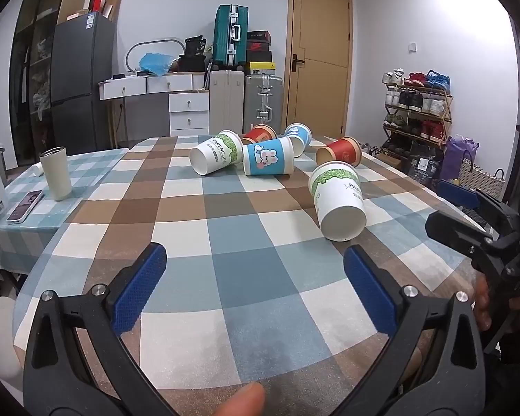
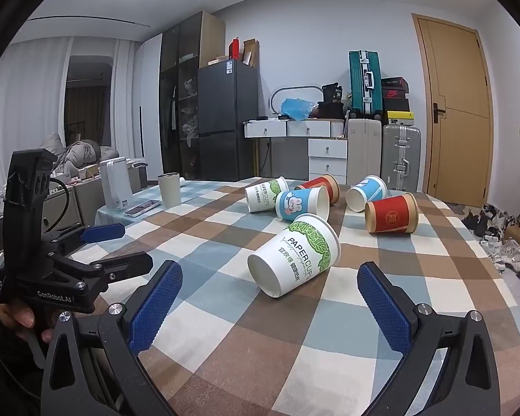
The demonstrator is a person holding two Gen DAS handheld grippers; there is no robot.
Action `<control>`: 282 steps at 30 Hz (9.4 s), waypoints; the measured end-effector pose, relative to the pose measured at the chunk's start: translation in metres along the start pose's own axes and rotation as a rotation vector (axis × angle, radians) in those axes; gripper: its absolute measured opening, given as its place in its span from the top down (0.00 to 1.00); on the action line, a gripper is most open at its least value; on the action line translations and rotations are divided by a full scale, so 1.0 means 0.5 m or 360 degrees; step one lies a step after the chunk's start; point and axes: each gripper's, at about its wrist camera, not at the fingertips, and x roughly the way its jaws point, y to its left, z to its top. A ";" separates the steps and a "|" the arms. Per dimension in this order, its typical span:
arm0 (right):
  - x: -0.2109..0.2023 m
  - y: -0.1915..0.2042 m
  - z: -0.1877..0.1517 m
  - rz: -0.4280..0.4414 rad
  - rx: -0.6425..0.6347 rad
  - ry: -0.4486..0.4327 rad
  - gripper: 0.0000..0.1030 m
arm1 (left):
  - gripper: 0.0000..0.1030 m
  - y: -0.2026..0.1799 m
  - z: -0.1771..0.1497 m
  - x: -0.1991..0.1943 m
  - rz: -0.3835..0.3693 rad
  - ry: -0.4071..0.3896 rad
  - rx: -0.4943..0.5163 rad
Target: Flip cup upright
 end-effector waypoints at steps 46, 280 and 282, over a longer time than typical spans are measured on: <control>-0.003 -0.005 -0.001 -0.0011 -0.0005 0.0001 0.00 | 0.01 0.003 -0.003 0.004 -0.0026 0.0006 -0.0012; 0.144 0.037 0.070 0.0068 0.0418 0.0344 0.36 | 0.01 0.089 -0.003 -0.006 0.0063 0.0168 -0.0167; 0.140 0.051 0.071 0.0004 0.0310 0.0296 0.36 | 0.01 0.089 -0.003 -0.006 0.0065 0.0168 -0.0169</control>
